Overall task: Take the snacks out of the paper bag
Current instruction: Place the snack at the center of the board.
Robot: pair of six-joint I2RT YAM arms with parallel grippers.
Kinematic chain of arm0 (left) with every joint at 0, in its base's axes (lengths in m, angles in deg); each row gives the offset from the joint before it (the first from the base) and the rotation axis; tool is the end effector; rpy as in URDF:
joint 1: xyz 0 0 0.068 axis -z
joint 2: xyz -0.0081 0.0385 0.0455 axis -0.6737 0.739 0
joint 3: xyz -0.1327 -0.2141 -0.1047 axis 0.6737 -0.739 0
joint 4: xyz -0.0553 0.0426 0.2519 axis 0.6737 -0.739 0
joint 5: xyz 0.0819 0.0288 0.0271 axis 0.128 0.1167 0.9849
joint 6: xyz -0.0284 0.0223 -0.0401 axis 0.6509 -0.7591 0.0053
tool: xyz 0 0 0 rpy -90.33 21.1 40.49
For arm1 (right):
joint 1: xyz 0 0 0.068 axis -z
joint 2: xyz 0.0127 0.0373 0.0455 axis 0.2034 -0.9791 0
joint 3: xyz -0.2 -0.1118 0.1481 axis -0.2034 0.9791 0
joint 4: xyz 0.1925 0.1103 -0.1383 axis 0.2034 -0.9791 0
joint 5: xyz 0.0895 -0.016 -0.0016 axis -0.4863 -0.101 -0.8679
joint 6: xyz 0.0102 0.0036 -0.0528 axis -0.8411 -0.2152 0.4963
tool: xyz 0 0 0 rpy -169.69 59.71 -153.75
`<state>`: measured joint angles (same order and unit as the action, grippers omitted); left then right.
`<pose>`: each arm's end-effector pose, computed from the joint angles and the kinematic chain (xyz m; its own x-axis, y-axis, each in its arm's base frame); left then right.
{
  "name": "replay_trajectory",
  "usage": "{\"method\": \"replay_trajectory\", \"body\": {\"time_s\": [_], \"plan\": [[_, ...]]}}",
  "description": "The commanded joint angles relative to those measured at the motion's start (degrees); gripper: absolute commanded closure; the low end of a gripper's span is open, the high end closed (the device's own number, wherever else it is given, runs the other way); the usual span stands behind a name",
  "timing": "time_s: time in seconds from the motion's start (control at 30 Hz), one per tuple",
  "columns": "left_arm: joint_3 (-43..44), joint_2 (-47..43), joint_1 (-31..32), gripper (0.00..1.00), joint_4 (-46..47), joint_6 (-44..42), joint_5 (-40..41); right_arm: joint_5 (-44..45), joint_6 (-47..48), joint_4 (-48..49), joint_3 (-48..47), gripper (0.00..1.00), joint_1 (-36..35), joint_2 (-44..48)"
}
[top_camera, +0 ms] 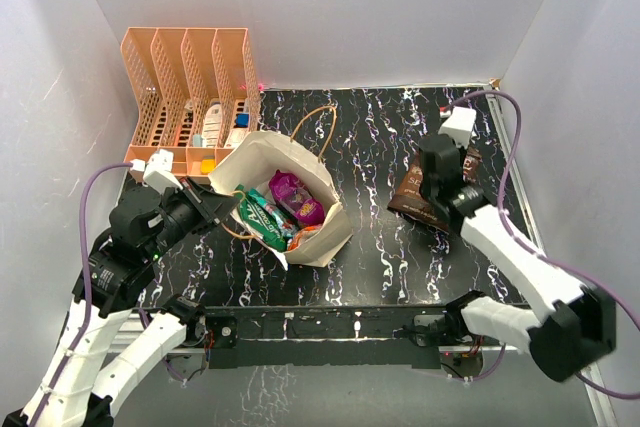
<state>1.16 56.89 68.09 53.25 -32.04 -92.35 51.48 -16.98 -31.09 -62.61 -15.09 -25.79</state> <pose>0.0963 -0.0493 0.3875 -0.4949 -0.5690 -0.6568 0.1978 0.6622 -0.7228 0.2158 0.0791 0.3180 -0.3041 -0.0303 -0.9522 0.3789 0.9132 -0.1501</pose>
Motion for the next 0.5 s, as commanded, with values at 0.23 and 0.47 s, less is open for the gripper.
{"method": "replay_trajectory", "body": {"time_s": [0.23,0.47], "plan": [[2.3,0.6,0.3,1.0,0.3,-0.1,-0.6,-17.5,-4.0,-7.6,-19.9,0.93,21.8,-14.0],[2.2,0.8,0.2,1.0,0.7,-0.5,-1.6,-13.0,4.6,-10.2,-24.8,0.93,21.8,-21.2]]}}
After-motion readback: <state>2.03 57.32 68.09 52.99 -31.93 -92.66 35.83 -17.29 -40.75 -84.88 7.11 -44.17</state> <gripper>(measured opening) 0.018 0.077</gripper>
